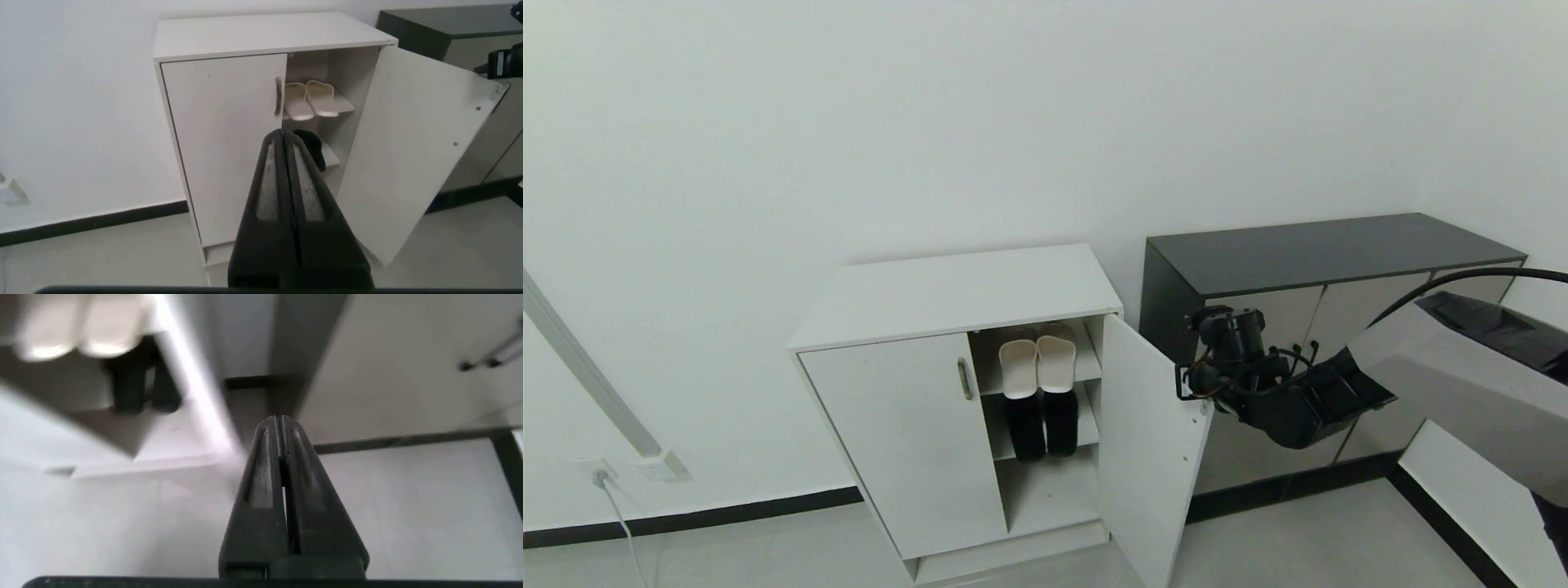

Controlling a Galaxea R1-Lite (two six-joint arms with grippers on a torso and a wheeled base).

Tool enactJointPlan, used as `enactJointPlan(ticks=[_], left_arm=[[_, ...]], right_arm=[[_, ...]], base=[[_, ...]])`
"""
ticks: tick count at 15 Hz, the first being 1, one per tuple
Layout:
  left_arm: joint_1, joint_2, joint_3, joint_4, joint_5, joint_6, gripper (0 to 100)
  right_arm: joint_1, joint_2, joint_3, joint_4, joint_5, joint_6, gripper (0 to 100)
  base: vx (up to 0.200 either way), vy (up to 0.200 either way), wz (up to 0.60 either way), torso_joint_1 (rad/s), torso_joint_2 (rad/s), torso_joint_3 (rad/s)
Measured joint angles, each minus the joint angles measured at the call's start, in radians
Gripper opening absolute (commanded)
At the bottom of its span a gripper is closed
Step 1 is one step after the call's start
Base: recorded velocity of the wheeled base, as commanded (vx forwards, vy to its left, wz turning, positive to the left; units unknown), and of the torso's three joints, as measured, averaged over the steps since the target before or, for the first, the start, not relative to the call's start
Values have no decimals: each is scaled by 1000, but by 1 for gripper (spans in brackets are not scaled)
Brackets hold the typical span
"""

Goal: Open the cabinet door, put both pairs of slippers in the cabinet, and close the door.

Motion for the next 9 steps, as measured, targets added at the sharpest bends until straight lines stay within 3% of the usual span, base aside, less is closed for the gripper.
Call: enactJointPlan(ticks=[5,9], left_arm=[[0,0,0,0,0,-1,0],[0,0,0,0,1,-3,0]], right_arm=[[156,-57,92,-25,1,9,0],[193,-80,120,-107,7,-24,0]], base=[[0,0,0,0,0,0],[0,0,0,0,0,0]])
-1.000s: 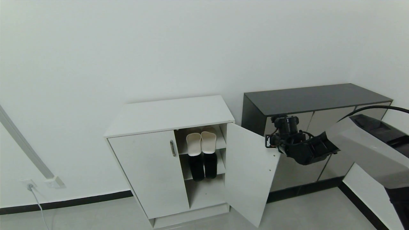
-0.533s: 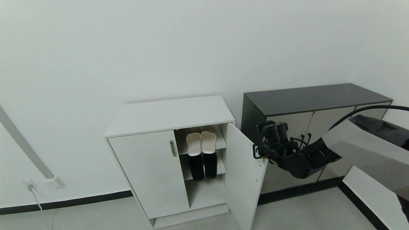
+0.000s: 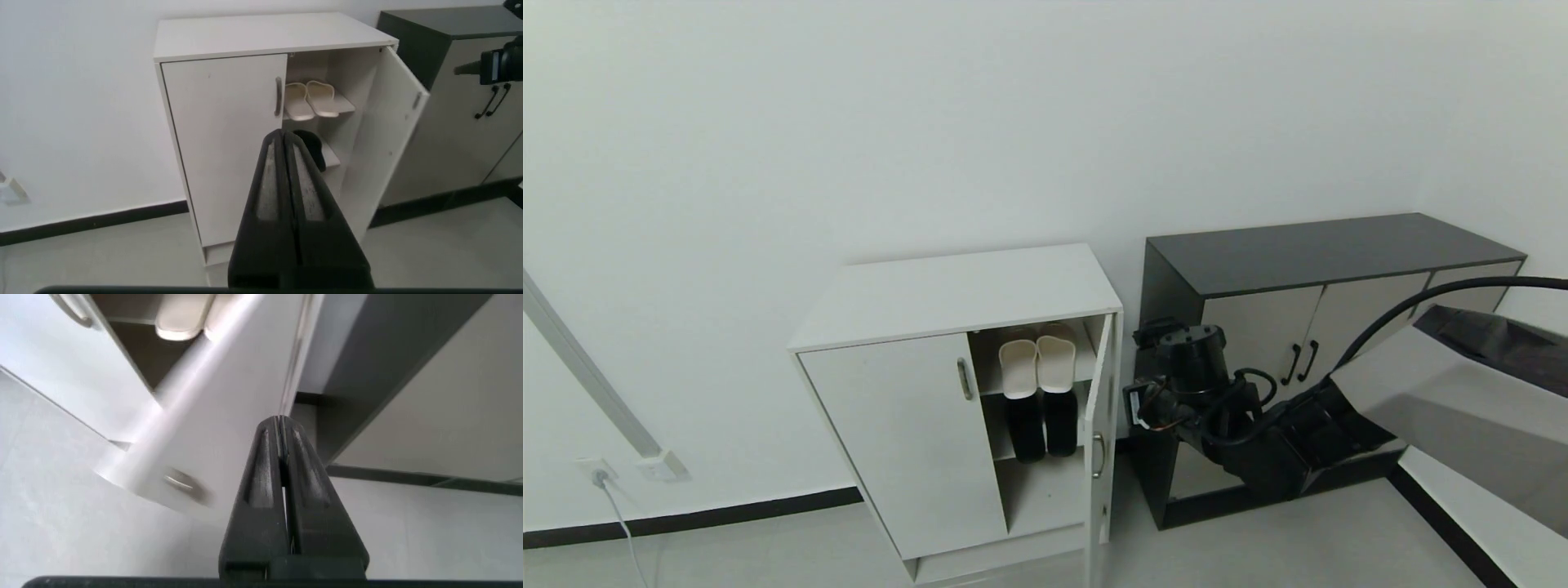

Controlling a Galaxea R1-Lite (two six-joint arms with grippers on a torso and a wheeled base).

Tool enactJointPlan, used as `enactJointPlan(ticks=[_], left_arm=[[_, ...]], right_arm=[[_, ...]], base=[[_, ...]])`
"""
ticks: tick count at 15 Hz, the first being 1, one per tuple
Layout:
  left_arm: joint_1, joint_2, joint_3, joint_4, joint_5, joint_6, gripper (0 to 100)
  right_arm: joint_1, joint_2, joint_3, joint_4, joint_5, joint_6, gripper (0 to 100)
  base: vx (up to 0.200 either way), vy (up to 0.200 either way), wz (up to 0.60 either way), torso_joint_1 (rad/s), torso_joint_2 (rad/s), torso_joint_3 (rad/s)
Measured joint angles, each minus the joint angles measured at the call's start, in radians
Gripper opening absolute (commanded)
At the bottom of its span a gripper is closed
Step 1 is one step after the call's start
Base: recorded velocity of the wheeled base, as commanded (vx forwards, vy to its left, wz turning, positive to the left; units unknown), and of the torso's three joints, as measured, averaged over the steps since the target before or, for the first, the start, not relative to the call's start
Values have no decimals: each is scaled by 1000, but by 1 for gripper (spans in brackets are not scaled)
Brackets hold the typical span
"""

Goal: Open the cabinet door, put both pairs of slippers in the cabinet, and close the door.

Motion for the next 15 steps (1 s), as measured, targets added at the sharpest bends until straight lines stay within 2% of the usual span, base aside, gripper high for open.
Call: enactJointPlan(ticks=[4,10,15], left_arm=[[0,0,0,0,-1,0,0],[0,0,0,0,-1,1,0],[0,0,0,-1,0,1,0]], right_arm=[[7,-12,22,-22,9,-9,0],[16,-18,60,-63,53,-9,0],[13,-17,135,-171,112,-37,0]], base=[[0,0,0,0,0,0],[0,0,600,4,3,5],[0,0,0,0,0,0]])
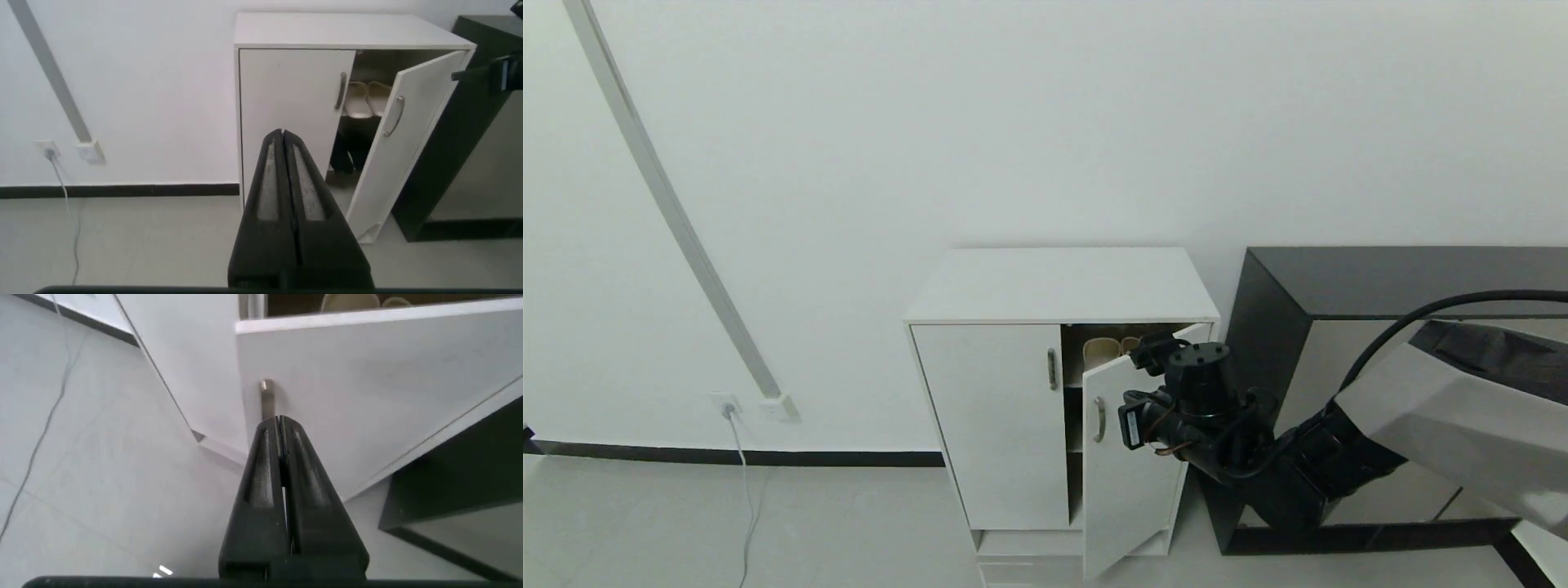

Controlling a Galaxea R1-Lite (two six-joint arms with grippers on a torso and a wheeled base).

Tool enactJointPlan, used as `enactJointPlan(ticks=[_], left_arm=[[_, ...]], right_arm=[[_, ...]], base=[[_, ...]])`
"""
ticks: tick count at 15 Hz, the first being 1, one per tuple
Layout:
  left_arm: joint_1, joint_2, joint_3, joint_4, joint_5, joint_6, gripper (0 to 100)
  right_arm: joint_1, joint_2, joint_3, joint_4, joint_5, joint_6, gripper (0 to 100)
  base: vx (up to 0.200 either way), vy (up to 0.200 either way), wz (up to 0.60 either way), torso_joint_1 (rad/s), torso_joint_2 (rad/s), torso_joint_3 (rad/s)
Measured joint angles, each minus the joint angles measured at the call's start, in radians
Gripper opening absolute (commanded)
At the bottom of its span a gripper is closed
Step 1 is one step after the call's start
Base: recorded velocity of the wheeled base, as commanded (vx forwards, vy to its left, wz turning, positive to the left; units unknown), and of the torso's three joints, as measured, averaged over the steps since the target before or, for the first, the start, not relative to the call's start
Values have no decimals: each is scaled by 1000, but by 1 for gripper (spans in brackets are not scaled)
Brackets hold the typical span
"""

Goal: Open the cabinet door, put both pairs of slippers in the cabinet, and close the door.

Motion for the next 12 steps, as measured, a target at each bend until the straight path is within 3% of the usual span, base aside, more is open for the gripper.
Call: enactJointPlan(ticks=[4,8,12], left_arm=[[0,0,0,0,-1,2,0],[1,0,0,0,-1,3,0],[1,0,0,0,-1,3,0]], right_arm=[[1,-1,71,-46,9,1,0],[0,0,207,-213,81,-1,0],[0,5,264,-224,99,-1,0]], base=[[0,0,0,0,0,0],[0,0,0,0,0,0],[200,0,0,-6,-1,5]])
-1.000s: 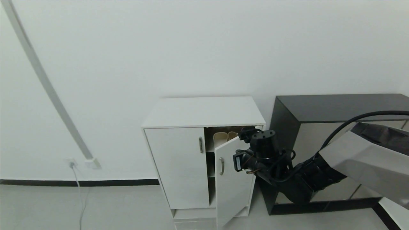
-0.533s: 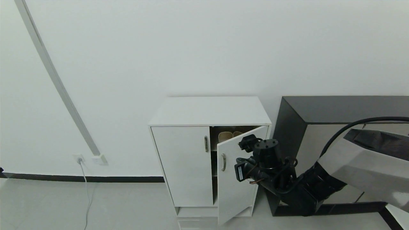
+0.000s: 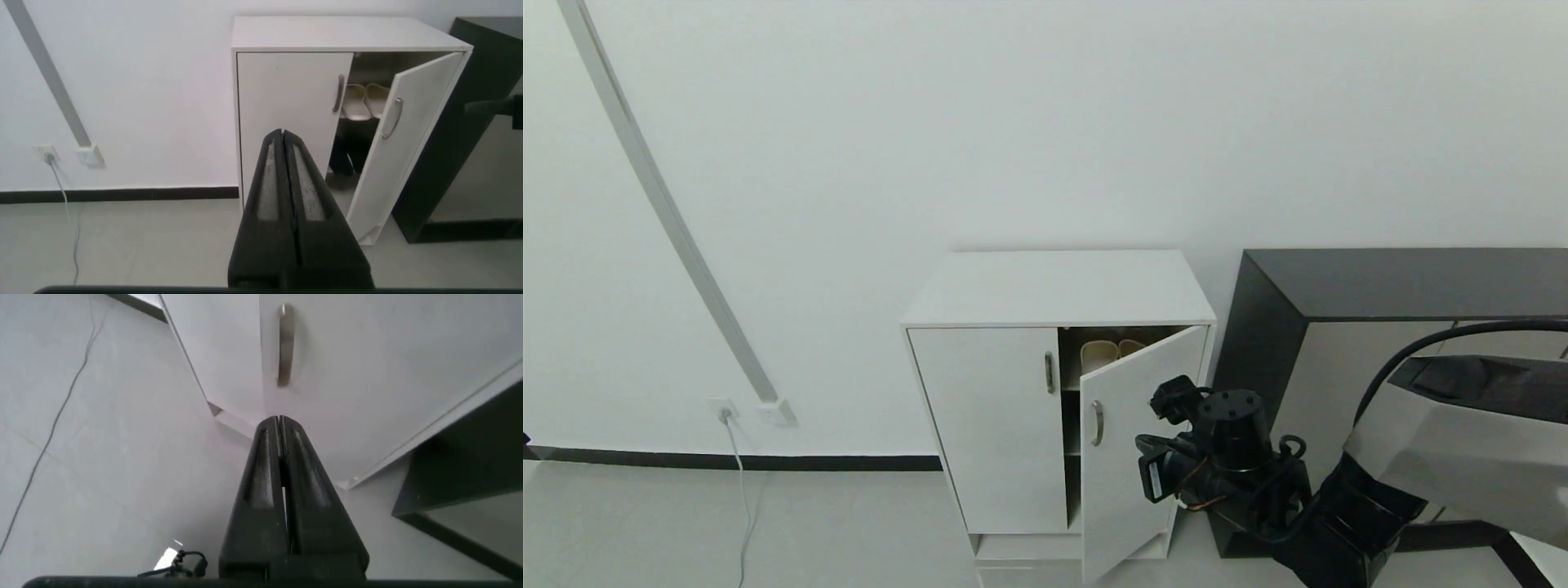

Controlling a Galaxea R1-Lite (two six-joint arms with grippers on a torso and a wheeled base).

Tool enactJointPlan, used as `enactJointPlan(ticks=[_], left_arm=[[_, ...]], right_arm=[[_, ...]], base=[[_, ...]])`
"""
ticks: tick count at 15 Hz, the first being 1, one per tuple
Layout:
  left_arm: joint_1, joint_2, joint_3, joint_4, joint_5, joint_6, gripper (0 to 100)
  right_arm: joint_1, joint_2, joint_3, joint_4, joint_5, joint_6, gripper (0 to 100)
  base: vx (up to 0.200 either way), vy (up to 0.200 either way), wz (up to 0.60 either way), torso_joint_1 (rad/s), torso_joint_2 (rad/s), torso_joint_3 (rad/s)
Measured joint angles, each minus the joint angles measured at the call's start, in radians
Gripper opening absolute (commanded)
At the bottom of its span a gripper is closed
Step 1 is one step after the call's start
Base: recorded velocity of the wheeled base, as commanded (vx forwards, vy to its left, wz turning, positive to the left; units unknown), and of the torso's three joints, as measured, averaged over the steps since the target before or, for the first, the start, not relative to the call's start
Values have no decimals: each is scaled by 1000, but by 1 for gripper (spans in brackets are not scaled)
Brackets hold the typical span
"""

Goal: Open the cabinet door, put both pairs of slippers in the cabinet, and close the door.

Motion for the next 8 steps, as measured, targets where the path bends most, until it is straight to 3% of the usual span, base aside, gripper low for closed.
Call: enactJointPlan(ticks=[4,8], left_arm=[[0,0,0,0,0,-1,0],[-1,0,0,0,3,-3,0]], right_arm=[[3,8,11,-10,1,0,0],[1,37,1,-43,0,2,0]], base=[[200,0,0,8,6,-1],[0,0,0,0,0,0]])
